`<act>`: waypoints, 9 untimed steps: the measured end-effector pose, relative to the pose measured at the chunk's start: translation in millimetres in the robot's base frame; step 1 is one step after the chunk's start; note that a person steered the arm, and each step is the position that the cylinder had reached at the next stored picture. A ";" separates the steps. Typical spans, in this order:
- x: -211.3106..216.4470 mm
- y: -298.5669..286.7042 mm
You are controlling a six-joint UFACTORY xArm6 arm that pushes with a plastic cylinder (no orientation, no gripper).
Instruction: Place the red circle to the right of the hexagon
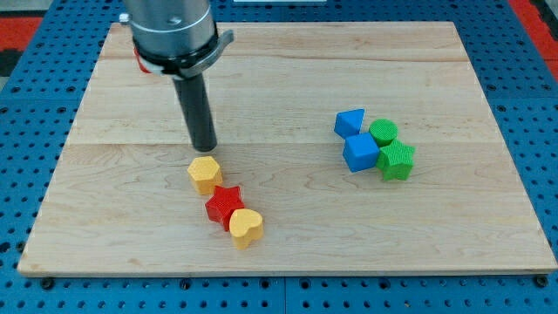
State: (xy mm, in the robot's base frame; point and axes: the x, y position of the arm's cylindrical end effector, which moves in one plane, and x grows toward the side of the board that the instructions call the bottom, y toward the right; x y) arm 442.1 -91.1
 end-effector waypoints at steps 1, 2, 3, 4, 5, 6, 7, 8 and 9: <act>-80.1 16.5; -176.7 8.3; -228.9 -73.6; -207.6 -151.9; -137.3 -125.5; -161.8 -105.4; -217.2 -101.2; -153.9 -38.4; -91.0 -32.4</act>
State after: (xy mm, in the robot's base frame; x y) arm 351.0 -123.5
